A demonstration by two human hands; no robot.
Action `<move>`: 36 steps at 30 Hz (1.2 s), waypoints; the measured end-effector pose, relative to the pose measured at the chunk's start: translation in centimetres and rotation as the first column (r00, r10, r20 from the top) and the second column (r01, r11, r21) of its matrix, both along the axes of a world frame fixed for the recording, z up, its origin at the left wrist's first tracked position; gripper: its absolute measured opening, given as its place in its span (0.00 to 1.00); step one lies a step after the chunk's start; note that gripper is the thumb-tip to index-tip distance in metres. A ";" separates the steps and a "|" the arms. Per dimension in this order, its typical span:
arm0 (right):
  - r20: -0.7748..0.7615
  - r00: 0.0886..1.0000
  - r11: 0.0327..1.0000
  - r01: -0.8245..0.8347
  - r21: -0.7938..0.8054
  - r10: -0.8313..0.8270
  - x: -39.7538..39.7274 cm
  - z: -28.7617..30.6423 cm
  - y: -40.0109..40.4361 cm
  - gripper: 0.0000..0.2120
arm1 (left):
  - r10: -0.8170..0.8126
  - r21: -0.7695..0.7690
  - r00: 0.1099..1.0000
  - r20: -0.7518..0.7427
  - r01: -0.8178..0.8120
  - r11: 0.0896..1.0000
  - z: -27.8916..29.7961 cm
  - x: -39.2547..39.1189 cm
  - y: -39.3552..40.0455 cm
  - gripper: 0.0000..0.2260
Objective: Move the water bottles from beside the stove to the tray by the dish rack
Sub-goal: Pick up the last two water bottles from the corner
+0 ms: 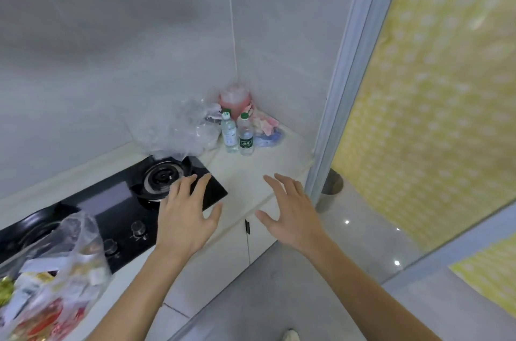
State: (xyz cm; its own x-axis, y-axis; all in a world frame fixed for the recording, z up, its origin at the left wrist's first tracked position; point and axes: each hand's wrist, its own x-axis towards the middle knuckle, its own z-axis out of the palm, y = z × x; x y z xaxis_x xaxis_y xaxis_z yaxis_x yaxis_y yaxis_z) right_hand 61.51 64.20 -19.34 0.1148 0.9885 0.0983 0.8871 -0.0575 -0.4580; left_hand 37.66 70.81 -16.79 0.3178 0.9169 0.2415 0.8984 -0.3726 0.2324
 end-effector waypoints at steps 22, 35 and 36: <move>-0.284 0.959 0.988 -0.026 -0.149 -0.018 9.4 -5.9 40.7 0.33 | 0.179 -0.392 0.949 0.261 -0.065 0.918 -9.2 13.9 37.2 0.31; -0.125 0.987 0.985 -0.119 -0.125 0.103 9.8 -9.7 46.7 0.20 | 0.186 -0.348 0.946 0.264 -0.086 0.933 -12.7 15.5 42.7 0.15; -0.119 0.985 0.984 -0.139 -0.109 0.126 9.9 -9.8 46.5 0.20 | 0.192 -0.336 0.947 0.256 -0.099 0.936 -12.6 15.4 42.3 0.13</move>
